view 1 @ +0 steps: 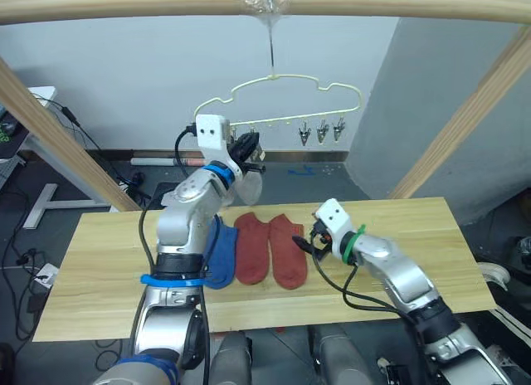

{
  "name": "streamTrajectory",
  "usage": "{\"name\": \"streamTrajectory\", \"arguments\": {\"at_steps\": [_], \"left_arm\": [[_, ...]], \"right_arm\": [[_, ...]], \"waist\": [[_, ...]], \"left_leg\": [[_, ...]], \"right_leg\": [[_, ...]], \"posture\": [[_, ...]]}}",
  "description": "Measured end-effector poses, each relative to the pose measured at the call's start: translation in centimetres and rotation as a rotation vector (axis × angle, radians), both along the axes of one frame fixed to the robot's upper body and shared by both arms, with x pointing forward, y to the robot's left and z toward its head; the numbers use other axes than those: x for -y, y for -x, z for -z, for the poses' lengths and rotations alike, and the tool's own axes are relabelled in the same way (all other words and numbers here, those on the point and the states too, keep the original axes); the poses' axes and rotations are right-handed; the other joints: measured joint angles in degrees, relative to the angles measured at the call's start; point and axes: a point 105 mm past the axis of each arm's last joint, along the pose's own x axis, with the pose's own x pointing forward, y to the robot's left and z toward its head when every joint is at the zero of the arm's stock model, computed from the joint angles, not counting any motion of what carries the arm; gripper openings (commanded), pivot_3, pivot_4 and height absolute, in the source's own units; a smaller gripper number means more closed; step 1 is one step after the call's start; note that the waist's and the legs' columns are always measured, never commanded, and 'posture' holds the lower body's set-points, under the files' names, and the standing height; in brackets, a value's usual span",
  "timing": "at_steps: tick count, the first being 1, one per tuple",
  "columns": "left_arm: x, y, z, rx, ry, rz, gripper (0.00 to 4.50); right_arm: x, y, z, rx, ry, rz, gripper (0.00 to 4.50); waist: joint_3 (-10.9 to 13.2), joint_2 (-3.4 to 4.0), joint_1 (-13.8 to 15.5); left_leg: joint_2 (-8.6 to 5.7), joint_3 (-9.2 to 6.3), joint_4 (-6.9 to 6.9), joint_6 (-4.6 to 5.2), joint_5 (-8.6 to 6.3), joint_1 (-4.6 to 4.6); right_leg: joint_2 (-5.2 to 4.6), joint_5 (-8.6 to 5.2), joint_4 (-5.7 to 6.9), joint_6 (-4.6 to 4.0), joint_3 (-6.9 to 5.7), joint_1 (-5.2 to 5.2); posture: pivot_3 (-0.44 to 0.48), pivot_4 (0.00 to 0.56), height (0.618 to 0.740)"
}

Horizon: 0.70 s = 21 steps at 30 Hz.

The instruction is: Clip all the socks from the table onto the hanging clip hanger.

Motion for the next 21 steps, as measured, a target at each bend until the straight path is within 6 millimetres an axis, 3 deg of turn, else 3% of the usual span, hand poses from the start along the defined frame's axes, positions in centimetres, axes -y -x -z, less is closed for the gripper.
{"name": "streamTrajectory", "arguments": {"at_steps": [3, 10, 13, 16, 21], "left_arm": [[-0.4, 0.5, -0.2, -0.042, 0.015, 0.026, 0.03], [-1.3, 1.5, -0.6, -0.049, 0.011, 0.027, 0.03], [-1.1, 1.6, -0.5, -0.051, 0.016, 0.029, 0.03], [-0.9, 1.8, -0.3, -0.063, 0.023, 0.034, 0.0], [-1.0, 1.8, -0.4, -0.062, 0.02, 0.035, 0.0]], "right_arm": [[-1.4, -1.2, 0.4, 0.001, -0.017, -0.01, 4.5], [-2.8, -2.0, 5.8, -0.15, 0.015, 0.019, 4.5], [-2.8, -2.5, 5.7, -0.141, 0.012, 0.023, 4.5], [-2.1, -2.6, 6.3, -0.132, 0.047, 0.032, 3.65], [-0.2, -2.2, 6.9, -0.115, 0.092, 0.032, 1.83]], "waist": [[0.0, -0.01, 0.0], [0.0, -0.01, 0.8], [0.0, -0.01, 1.3], [0.0, -0.01, 1.5], [0.0, -0.02, 1.6]], "left_leg": [[0.04, 0.0, -0.01, 0.0, 0.0, 0.08], [0.01, -0.02, -0.03, -0.02, 0.0, 0.0], [0.01, -0.03, -0.02, -0.02, 0.0, 0.05], [0.02, -0.02, -0.03, -0.02, 0.0, 0.17], [0.02, -0.02, -0.02, -0.02, 0.0, 0.22]], "right_leg": [[0.05, 0.01, 0.0, 0.0, 0.0, 0.04], [0.02, 0.16, -0.07, -0.27, 0.0, 0.03], [0.02, 0.15, -0.03, -0.26, -0.01, 0.05], [0.03, 0.09, -0.01, -0.16, 0.0, 0.14], [0.02, 0.01, -0.02, -0.02, 0.0, 0.21]], "posture": [[0.067, 0.219, 0.74], [0.093, 0.22, 0.74], [0.099, 0.221, 0.74], [0.1, 0.223, 0.74], [0.093, 0.224, 0.74]]}}
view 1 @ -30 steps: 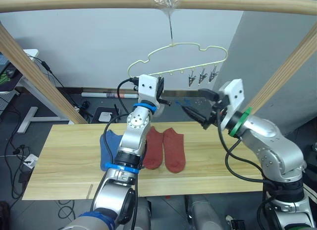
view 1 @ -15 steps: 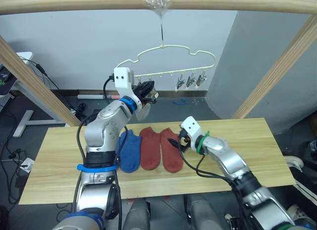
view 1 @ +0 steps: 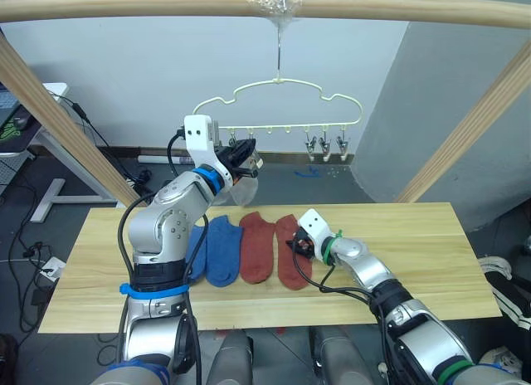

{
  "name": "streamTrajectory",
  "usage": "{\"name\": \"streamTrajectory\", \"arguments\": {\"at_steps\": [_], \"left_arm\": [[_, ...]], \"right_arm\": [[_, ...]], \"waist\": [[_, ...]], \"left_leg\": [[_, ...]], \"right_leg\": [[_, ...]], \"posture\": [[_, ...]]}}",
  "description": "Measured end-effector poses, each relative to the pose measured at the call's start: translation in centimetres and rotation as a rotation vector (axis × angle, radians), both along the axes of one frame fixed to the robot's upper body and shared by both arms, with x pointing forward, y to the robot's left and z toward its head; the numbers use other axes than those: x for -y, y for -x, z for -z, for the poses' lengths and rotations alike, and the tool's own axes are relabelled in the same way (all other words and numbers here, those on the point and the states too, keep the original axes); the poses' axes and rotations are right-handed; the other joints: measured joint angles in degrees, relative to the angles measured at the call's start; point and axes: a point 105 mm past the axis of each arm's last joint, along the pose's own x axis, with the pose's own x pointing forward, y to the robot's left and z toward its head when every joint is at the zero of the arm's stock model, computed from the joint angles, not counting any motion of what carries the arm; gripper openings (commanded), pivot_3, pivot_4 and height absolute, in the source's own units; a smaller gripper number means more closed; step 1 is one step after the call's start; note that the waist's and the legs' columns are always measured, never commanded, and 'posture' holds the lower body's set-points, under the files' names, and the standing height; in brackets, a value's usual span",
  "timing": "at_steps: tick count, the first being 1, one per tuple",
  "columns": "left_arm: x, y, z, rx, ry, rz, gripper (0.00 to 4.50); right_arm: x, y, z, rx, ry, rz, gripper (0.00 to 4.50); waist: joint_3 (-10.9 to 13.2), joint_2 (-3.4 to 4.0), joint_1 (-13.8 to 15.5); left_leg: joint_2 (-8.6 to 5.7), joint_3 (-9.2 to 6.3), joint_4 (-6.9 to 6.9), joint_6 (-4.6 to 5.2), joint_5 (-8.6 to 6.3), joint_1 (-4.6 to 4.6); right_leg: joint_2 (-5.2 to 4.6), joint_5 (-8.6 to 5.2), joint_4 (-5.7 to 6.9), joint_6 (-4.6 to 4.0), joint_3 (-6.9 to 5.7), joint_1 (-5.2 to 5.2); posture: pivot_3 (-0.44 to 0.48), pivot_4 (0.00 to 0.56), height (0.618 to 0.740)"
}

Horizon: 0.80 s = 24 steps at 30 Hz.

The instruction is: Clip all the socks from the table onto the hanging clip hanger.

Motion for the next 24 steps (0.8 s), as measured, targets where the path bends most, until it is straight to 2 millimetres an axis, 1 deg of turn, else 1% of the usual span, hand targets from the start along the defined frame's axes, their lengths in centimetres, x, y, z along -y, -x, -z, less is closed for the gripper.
{"name": "streamTrajectory", "arguments": {"at_steps": [5, 7, 10, 12, 14, 17, 18, 22, 24], "left_arm": [[0.1, 0.0, 0.0, -0.005, 0.007, 0.004, 0.0], [0.2, 0.1, 0.1, -0.009, 0.011, 0.012, 0.0], [0.1, 0.1, 0.0, -0.01, 0.013, 0.012, 0.0], [0.0, 0.1, 0.1, -0.025, 0.032, 0.018, 0.0], [0.0, 0.3, 0.2, -0.066, 0.086, 0.036, 0.0], [0.2, 0.5, 0.5, -0.129, 0.146, 0.072, 0.0], [0.2, 0.6, 0.5, -0.14, 0.157, 0.08, 0.0], [0.4, 1.0, 0.3, -0.22, 0.29, 0.137, 0.0], [0.5, 1.1, 0.3, -0.247, 0.326, 0.157, 0.0]], "right_arm": [[1.1, 0.8, 0.0, 0.015, -0.01, -0.005, 0.06], [1.6, 1.2, 0.0, 0.029, -0.005, -0.017, 0.02], [3.3, 2.1, -0.1, 0.058, 0.021, -0.022, 0.02], [4.2, 2.5, -1.1, 0.104, 0.03, -0.027, 0.02], [4.0, 2.5, -3.2, 0.196, 0.028, -0.057, 0.02], [3.0, 2.4, -7.3, 0.375, 0.026, -0.118, 0.02], [2.8, 2.5, -8.1, 0.409, 0.031, -0.132, 0.02], [2.1, 3.3, -9.7, 0.497, 0.077, -0.176, 0.02], [1.6, 3.3, -10.7, 0.542, 0.087, -0.186, 0.02]], "waist": [[0.0, 0.0, 0.0], [0.0, 0.0, 0.0], [0.0, 0.0, 0.0], [0.0, 0.0, -0.1], [0.0, 0.01, -0.5], [0.0, 0.01, -0.9], [0.0, 0.0, -0.9], [0.0, 0.0, -0.9], [0.0, 0.0, -0.9]], "left_leg": [[0.0, 0.02, 0.0, 0.0, 0.0, 0.02], [0.0, 0.01, 0.0, 0.0, 0.0, 0.0], [-0.02, 0.03, 0.01, 0.0, 0.0, -0.06], [-0.01, 0.03, 0.01, 0.0, 0.0, -0.08], [0.0, 0.06, 0.0, 0.0, 0.0, -0.05], [0.02, 0.04, 0.0, 0.0, 0.0, 0.01], [0.02, 0.04, 0.0, 0.0, 0.0, 0.02], [-0.01, 0.05, 0.02, 0.0, 0.0, -0.06], [0.0, 0.05, 0.01, 0.0, 0.0, -0.07]], "right_leg": [[0.0, 0.0, 0.01, 0.01, 0.02, 0.0], [0.0, 0.0, 0.01, 0.01, 0.01, -0.01], [-0.01, 0.0, -0.03, 0.02, 0.03, -0.03], [-0.02, 0.0, -0.02, 0.02, 0.04, -0.06], [-0.01, -0.01, 0.0, 0.03, 0.05, -0.08], [0.01, -0.01, 0.04, 0.04, 0.04, -0.05], [0.01, -0.01, 0.03, 0.04, 0.04, -0.03], [-0.01, -0.01, -0.02, 0.04, 0.05, -0.05], [-0.01, -0.01, -0.02, 0.04, 0.05, -0.07]], "posture": [[0.078, 0.227, 0.74], [0.074, 0.229, 0.74], [0.066, 0.233, 0.74], [0.062, 0.234, 0.74], [0.059, 0.235, 0.74], [0.051, 0.237, 0.74], [0.051, 0.237, 0.74], [0.04, 0.237, 0.74], [0.033, 0.237, 0.74]]}}
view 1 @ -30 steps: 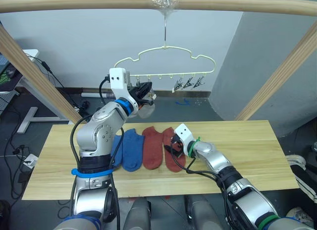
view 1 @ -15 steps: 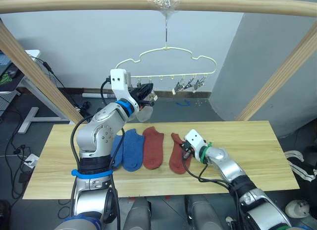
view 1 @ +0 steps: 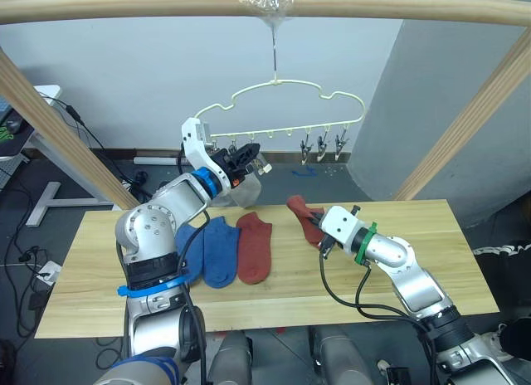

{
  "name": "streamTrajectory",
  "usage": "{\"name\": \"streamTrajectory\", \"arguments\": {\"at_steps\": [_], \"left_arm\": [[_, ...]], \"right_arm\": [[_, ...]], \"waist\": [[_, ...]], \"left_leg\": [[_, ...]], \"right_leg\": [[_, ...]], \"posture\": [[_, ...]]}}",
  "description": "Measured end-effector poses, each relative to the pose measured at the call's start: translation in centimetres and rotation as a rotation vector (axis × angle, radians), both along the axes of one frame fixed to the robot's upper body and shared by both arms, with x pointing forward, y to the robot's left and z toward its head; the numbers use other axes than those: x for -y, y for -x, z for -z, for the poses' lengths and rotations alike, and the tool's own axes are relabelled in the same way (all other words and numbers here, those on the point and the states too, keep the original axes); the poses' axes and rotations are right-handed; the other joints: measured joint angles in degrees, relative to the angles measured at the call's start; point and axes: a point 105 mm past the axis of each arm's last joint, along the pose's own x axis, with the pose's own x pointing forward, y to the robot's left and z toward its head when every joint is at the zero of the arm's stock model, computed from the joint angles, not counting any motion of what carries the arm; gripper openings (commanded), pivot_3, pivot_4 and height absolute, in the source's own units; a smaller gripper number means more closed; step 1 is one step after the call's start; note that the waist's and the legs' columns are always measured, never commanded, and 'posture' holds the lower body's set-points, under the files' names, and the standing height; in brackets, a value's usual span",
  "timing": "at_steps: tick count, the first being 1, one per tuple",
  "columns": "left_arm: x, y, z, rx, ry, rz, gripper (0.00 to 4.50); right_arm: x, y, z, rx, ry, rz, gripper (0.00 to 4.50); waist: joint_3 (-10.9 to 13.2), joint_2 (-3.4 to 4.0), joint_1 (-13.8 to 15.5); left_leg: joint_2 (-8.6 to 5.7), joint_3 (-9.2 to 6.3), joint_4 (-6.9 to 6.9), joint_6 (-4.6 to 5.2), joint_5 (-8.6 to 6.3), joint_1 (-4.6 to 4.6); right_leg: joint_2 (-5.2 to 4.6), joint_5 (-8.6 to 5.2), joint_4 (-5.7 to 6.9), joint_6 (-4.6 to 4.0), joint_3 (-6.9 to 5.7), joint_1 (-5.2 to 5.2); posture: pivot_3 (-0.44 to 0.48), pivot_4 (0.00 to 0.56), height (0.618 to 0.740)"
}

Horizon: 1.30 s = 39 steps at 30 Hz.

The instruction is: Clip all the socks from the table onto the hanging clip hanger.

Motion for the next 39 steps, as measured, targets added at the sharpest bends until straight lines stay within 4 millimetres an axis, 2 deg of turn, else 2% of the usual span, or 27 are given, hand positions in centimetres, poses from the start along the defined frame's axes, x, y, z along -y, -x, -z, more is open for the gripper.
{"name": "streamTrajectory", "arguments": {"at_steps": [3, 9, 14, 39], "left_arm": [[0.2, 0.1, -0.1, -0.025, 0.043, 0.013, 0.0], [0.3, 0.0, -0.3, -0.042, 0.061, 0.015, 0.0], [0.4, 0.2, -0.3, -0.047, 0.056, 0.032, 0.0], [0.5, 0.7, -0.1, -0.049, 0.04, 0.049, 0.0]], "right_arm": [[-0.6, -0.3, -1.5, 0.055, 0.005, -0.005, 0.02], [-2.1, -0.3, -2.1, 0.075, 0.025, -0.038, 0.02], [-2.9, -0.3, -3.6, 0.124, 0.02, -0.061, 0.02], [-2.9, -0.7, -5.0, 0.211, 0.079, -0.053, 0.02]], "waist": [[0.0, 0.0, 0.0], [0.0, 0.0, 0.0], [0.0, 0.0, 0.1], [0.0, 0.0, 0.1]], "left_leg": [[0.0, -0.01, 0.0, 0.0, 0.0, 0.0], [0.0, 0.0, 0.0, -0.02, 0.01, -0.04], [0.0, -0.02, -0.01, -0.02, 0.0, -0.04], [0.0, -0.01, -0.01, -0.02, 0.0, -0.05]], "right_leg": [[0.0, 0.0, 0.01, 0.0, -0.01, 0.0], [0.0, 0.0, -0.02, -0.01, 0.0, -0.03], [0.0, 0.0, -0.02, -0.01, -0.01, -0.03], [0.0, 0.0, -0.04, -0.02, -0.01, -0.03]], "posture": [[0.033, 0.237, 0.74], [0.027, 0.235, 0.74], [0.022, 0.233, 0.74], [0.027, 0.227, 0.74]]}}
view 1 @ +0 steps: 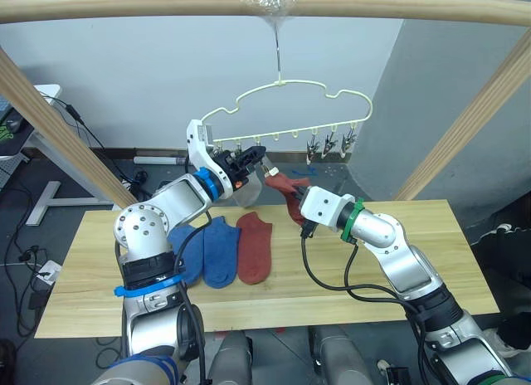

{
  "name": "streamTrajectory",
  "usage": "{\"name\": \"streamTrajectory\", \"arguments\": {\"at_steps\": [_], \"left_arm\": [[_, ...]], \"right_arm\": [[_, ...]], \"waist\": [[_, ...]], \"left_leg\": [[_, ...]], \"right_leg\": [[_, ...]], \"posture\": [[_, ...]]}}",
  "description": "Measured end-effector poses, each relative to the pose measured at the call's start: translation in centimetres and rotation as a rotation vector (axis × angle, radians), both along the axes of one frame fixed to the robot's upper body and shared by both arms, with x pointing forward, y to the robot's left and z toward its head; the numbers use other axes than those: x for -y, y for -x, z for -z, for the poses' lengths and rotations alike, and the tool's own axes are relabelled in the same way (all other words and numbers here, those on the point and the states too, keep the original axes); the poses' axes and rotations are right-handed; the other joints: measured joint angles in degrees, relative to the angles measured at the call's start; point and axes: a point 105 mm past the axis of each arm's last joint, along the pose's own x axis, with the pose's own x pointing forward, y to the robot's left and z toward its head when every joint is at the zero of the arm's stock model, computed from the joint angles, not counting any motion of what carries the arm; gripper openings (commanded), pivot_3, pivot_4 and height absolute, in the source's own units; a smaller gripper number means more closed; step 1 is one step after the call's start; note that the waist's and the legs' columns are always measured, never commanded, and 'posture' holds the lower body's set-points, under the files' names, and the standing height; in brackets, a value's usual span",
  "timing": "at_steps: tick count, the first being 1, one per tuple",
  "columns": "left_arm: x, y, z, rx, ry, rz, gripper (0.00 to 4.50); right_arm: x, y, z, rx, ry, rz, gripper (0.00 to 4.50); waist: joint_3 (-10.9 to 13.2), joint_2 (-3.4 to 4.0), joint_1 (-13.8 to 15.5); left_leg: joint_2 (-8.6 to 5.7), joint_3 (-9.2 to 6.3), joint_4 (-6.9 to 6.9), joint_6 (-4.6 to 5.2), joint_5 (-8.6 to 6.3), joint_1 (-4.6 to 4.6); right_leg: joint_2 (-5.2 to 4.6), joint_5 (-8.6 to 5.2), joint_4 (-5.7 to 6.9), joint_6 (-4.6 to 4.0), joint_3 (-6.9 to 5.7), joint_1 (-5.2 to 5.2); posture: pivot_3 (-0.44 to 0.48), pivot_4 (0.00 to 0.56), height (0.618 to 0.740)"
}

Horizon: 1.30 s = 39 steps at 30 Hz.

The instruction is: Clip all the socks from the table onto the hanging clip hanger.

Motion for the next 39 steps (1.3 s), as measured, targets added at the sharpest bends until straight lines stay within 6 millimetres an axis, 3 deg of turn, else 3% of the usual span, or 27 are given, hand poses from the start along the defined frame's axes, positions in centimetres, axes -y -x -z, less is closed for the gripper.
{"name": "streamTrajectory", "arguments": {"at_steps": [19, 25, 34, 39], "left_arm": [[-0.2, -0.1, 0.0, 0.012, 0.002, -0.018, 0.0], [0.0, -0.1, -0.1, 0.017, 0.014, -0.021, 0.0], [-0.1, -0.2, -0.2, 0.023, 0.017, -0.027, 0.0], [-0.1, 0.0, 0.0, 0.019, 0.026, -0.023, 1.63]], "right_arm": [[0.1, 0.4, -1.0, 0.042, 0.01, -0.007, 0.02], [-0.7, 0.2, -2.1, 0.07, -0.009, -0.024, 0.02], [-0.9, -0.3, -1.3, 0.034, -0.016, -0.017, 0.02], [-1.0, -0.4, -1.4, 0.033, -0.017, -0.017, 0.0]], "waist": [[0.0, 0.0, 0.0], [0.0, 0.0, 0.1], [0.0, 0.0, 0.4], [0.0, 0.0, 0.4]], "left_leg": [[0.0, 0.0, 0.0, 0.0, 0.0, 0.0], [0.0, -0.01, 0.0, 0.0, 0.0, 0.0], [0.0, -0.01, -0.01, 0.0, 0.0, -0.03], [0.0, -0.01, -0.01, 0.0, 0.0, -0.05]], "right_leg": [[0.0, 0.0, 0.0, 0.0, 0.0, 0.0], [0.0, 0.0, 0.0, 0.0, 0.0, 0.0], [-0.01, 0.0, -0.03, 0.0, -0.01, -0.02], [-0.01, 0.0, -0.04, 0.0, -0.01, -0.03]], "posture": [[0.037, 0.228, 0.74], [0.04, 0.229, 0.74], [0.048, 0.231, 0.74], [0.052, 0.232, 0.74]]}}
